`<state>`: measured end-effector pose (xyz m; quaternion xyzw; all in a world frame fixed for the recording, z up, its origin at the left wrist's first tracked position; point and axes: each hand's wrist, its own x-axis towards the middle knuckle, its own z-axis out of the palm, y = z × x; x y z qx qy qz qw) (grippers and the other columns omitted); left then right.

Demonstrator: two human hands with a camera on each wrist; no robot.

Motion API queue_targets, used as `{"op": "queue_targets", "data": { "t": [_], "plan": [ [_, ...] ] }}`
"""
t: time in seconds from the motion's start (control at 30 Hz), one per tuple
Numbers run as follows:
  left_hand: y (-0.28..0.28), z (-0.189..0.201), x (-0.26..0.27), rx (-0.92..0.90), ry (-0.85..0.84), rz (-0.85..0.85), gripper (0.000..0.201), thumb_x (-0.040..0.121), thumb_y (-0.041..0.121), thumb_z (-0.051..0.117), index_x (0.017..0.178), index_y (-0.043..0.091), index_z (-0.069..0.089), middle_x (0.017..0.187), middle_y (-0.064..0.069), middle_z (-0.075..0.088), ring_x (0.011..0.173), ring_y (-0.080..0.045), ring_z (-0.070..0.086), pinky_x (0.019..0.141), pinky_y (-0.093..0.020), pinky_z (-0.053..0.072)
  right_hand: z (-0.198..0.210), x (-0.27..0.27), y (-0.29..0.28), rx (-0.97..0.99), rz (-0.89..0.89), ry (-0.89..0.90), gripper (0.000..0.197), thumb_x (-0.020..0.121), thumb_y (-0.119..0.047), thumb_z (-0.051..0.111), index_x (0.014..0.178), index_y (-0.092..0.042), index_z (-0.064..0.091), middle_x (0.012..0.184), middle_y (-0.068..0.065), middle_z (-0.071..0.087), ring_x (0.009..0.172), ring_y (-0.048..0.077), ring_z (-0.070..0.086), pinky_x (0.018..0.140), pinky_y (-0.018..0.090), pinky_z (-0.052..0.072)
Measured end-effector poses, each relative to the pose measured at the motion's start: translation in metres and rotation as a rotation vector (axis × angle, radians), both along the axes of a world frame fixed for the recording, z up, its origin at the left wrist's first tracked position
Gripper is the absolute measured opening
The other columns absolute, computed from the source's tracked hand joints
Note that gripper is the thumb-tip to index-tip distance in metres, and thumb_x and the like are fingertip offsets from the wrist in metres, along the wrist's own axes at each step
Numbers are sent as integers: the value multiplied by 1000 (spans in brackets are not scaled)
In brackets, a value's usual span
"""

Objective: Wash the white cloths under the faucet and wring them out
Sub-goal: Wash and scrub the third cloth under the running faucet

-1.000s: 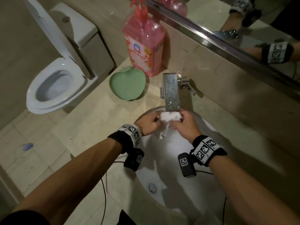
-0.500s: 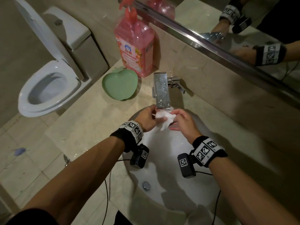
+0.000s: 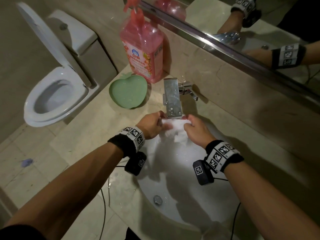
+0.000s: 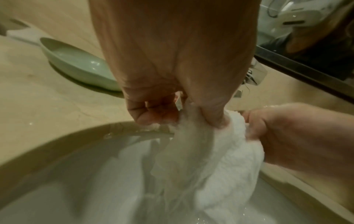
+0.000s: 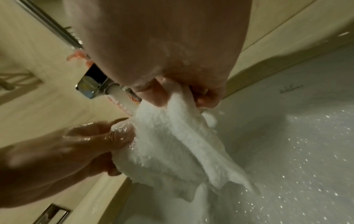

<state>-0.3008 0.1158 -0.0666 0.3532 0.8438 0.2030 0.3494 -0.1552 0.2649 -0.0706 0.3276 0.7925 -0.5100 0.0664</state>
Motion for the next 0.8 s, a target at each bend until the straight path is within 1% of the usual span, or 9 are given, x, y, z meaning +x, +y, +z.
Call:
{"op": "queue_targets", "data": {
  "t": [0.13,0.27,0.33,0.4,0.47,0.53,0.6,0.7,0.8],
  "plan": [
    [-5,1,1,133,56,-28,18,94,20,60,107,11,52,100,-8,59,90,-28,58,71,-25,35,0,-12,-6,-5,103,-31,30,90,-20,57,121,-18,58,102,1,66,88,19,62,73,31,49],
    [-20,3,-3,263,38,-93,17,87,6,64,101,3,53,93,-13,64,79,-32,58,68,-38,47,-7,-16,-6,114,189,-15,19,94,-10,60,90,-28,56,76,-9,58,66,8,55,51,13,36],
    [-26,4,-7,232,83,-140,17,86,12,70,97,8,58,96,-10,63,82,-29,57,73,-37,47,-9,-18,-5,148,193,19,28,97,-10,61,78,-31,58,62,-13,57,57,-2,52,47,10,37],
    [-30,4,-13,127,161,-167,26,87,35,71,99,15,61,98,-7,59,84,-27,56,76,-37,47,-8,-22,-5,130,189,38,34,99,-14,62,72,-36,63,62,-18,60,59,-5,54,49,9,35],
    [-35,4,-17,44,236,-217,35,89,48,64,106,17,62,100,-7,56,84,-27,56,75,-37,47,-7,-27,-7,131,224,39,31,98,-15,61,83,-38,73,87,-11,69,77,7,61,63,23,46],
    [-38,4,-19,27,289,-246,33,93,43,60,113,18,64,107,-8,54,89,-29,58,78,-39,49,-6,-29,-9,173,252,52,26,98,-12,59,99,-29,79,105,-1,70,92,18,63,75,29,50],
    [-40,5,-22,24,339,-262,30,96,38,58,117,19,66,115,-8,55,92,-31,60,81,-40,50,-7,-27,-9,220,245,58,24,97,-11,60,110,-20,79,96,0,69,80,19,64,65,24,47],
    [-40,5,-23,-26,470,-339,42,97,46,51,127,18,61,111,-10,58,88,-32,62,73,-37,50,-6,-19,-5,241,166,-3,19,91,-11,61,106,-7,74,73,2,66,62,18,60,53,20,39],
    [-34,4,-18,-49,481,-322,50,95,54,51,132,21,55,104,-5,63,85,-28,62,72,-35,50,-2,-7,-1,213,83,17,17,92,-16,63,107,-19,70,74,-4,67,58,2,59,50,17,40]
  ]
}}
